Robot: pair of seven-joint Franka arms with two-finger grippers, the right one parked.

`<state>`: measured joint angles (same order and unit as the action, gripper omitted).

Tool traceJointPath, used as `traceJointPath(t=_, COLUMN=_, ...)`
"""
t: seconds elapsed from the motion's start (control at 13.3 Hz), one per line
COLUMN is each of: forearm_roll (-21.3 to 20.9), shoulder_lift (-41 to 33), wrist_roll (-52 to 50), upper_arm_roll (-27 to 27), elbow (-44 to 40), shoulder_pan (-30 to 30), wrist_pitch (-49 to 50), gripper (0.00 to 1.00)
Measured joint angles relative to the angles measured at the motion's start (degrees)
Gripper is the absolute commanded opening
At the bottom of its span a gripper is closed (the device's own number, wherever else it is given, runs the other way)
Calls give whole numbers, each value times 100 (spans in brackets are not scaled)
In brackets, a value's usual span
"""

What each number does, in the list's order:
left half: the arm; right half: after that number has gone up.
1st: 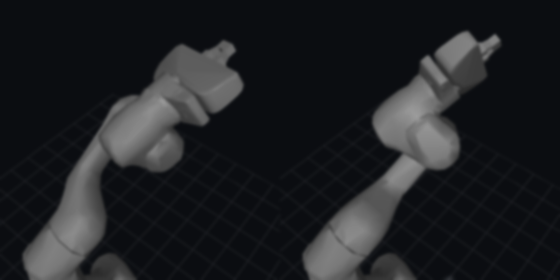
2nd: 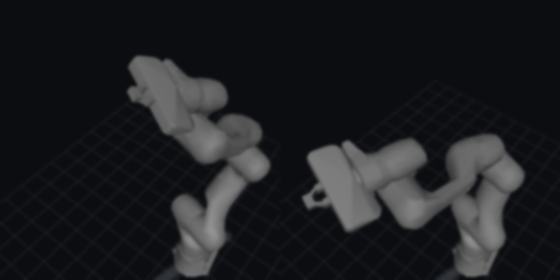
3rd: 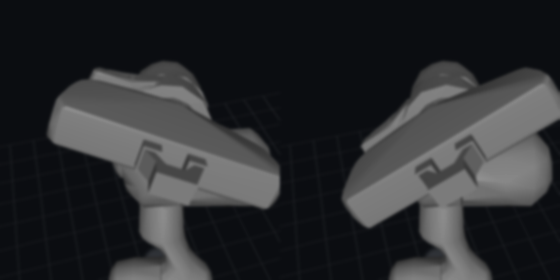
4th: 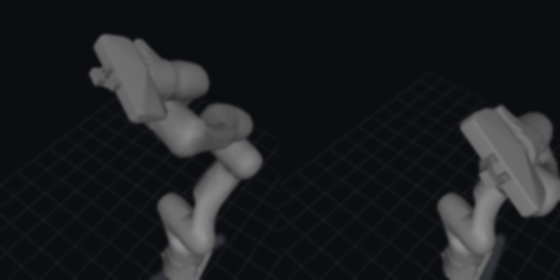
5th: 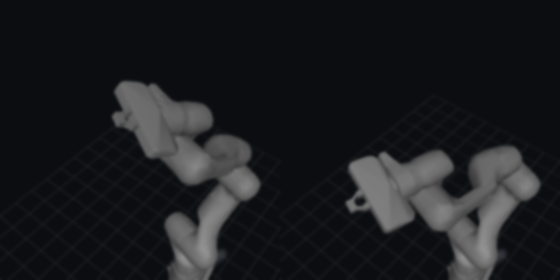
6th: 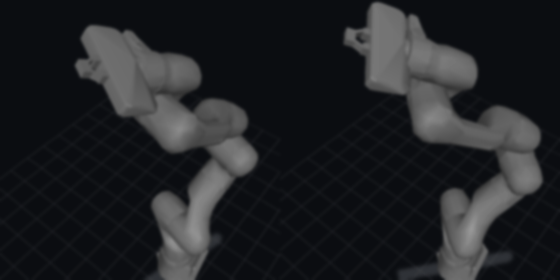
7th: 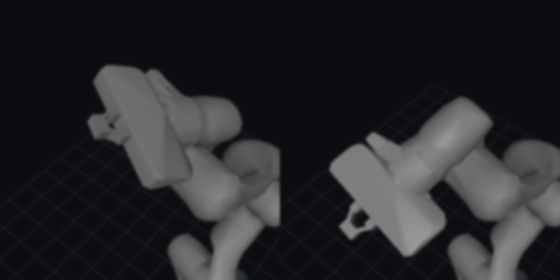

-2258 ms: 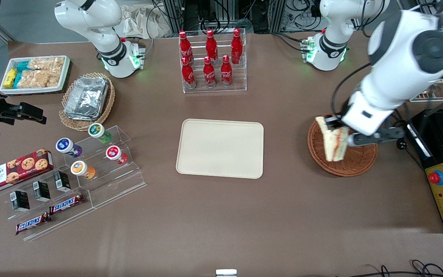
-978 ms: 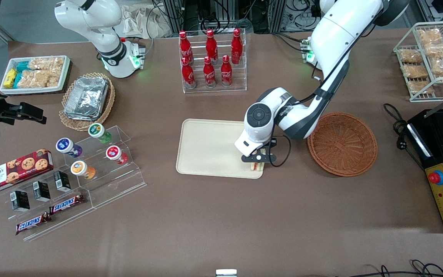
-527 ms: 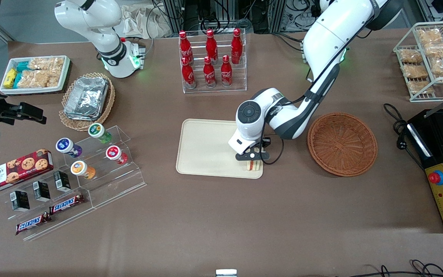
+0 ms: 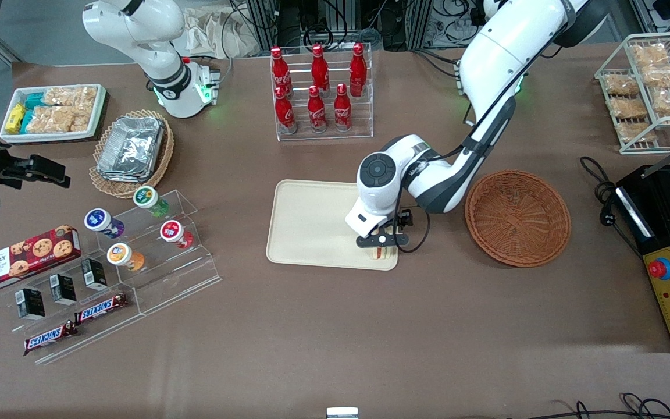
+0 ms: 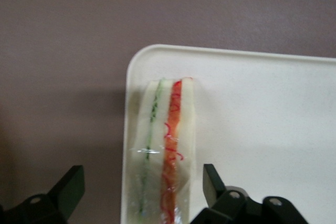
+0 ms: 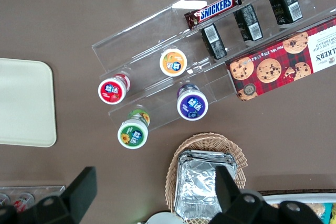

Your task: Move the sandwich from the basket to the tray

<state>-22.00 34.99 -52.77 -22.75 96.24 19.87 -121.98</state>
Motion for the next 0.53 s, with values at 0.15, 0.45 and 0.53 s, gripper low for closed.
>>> traceJointPath(t=0.15, forearm_roll=145, shoulder_lift=-365, wrist_roll=0, upper_arm_roll=4, elbow=-140, shoulder_pan=-47, wrist_pitch=841, gripper=100)
traceJointPath(t=0.45, forearm_roll=1184, shoulder_lift=-1707, wrist_roll=568, upper_arm_roll=150, elbow=-191, shoulder_pan=-732, wrist_pitch=1467, gripper=100)
traceJointPath(t=0.53, forearm_roll=1405, shoulder_lift=-2081, wrist_roll=970, upper_arm_roll=414, elbow=-143, shoulder_pan=-837, wrist_pitch=1634, gripper=100)
